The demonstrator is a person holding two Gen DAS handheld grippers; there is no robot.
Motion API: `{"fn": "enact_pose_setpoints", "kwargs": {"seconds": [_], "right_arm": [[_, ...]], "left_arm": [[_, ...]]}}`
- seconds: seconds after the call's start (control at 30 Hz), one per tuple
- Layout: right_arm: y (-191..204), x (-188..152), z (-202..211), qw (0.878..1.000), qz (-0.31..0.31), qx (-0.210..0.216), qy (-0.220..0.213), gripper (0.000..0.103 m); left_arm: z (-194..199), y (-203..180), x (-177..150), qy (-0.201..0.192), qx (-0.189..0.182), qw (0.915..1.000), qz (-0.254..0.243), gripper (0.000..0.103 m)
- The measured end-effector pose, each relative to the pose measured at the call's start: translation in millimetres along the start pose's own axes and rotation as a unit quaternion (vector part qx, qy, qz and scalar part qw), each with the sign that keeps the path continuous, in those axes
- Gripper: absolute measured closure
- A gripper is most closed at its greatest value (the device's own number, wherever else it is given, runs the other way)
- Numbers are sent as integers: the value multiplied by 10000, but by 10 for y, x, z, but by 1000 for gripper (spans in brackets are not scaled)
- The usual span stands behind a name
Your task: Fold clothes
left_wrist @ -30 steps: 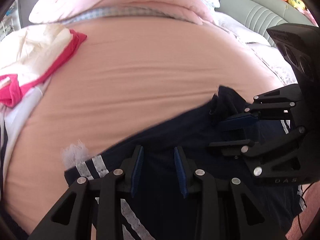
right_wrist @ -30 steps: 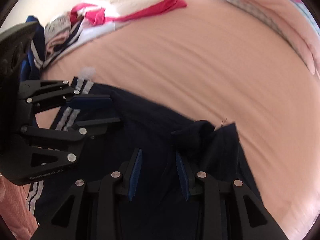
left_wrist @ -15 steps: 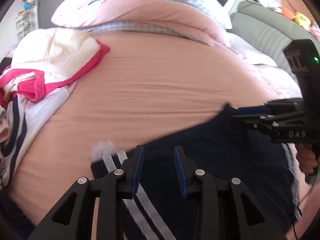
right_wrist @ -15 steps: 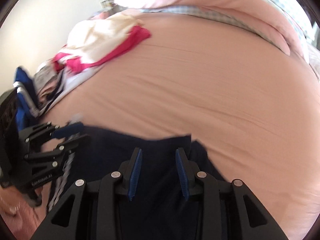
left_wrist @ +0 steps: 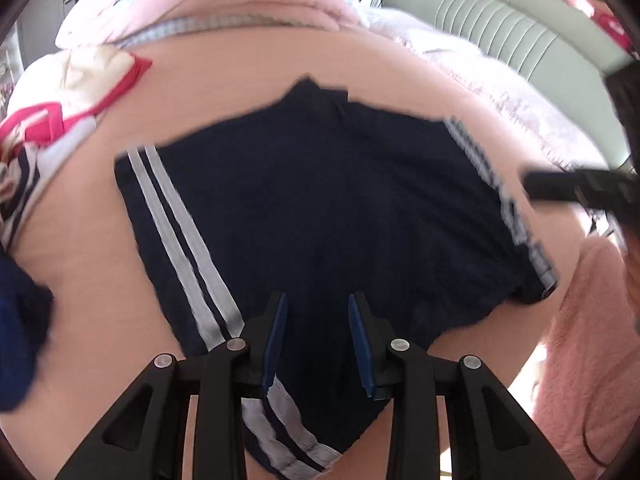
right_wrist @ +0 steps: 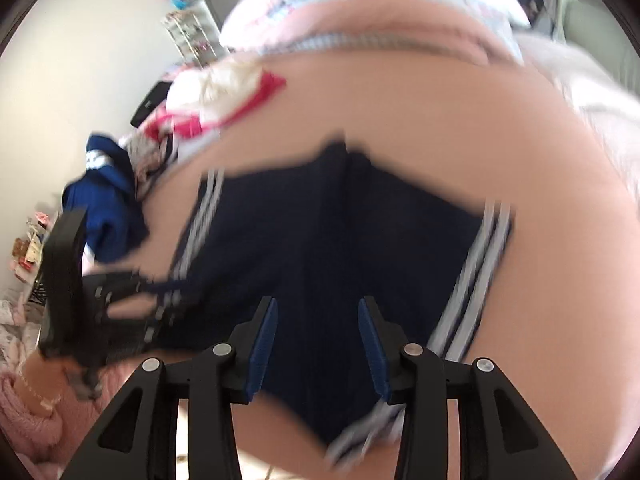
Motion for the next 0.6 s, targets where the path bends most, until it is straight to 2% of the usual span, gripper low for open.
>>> {"fn": "enact_pose_setpoints", "kwargs": {"seconds": [0.03, 0.07, 0.17, 0.23, 0.33, 0.4, 0.47, 0.6], "right_arm": [[0, -164, -35, 9999, -95, 21, 127, 62], [19, -295, -80, 9996, -131, -134, 216, 62], [61, -554, -4, 9959, -156, -887, 37, 62], [75, -667, 192, 9952, -414, -832, -317, 62], [101, -797, 317, 9976, -593, -158, -319, 62], [156, -848, 200, 9993, -372, -60, 26, 62], [192, -856, 86, 9997, -170, -80, 134, 62], [113, -757, -122, 9996, -128, -68, 253, 62]], "left_arm": [[4, -27, 2, -36, 164, 9999, -33, 74], [8, -54, 3, -72, 329, 9994, -66, 74], [263, -105, 46, -375, 715, 9967, 47, 74], [540, -136, -9, -669, 252, 9968, 362, 74], [653, -331, -234, -498, -525, 9969, 325, 74], [540, -454, -347, -292, -568, 9979, 67, 74], [368, -498, -367, -106, -512, 9986, -65, 74], [167, -473, -339, -67, -524, 9985, 131, 74]]}}
Point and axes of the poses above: each gripper's, at about its wrist camera, not at the fingertips, and z roughly against the way its jaws point, y to its left, x to its top, the point moved 2 cm from there along -z, roughly the way its jaws point, and after that the axes turned 2 degrees about y, right-handed, at the moved point
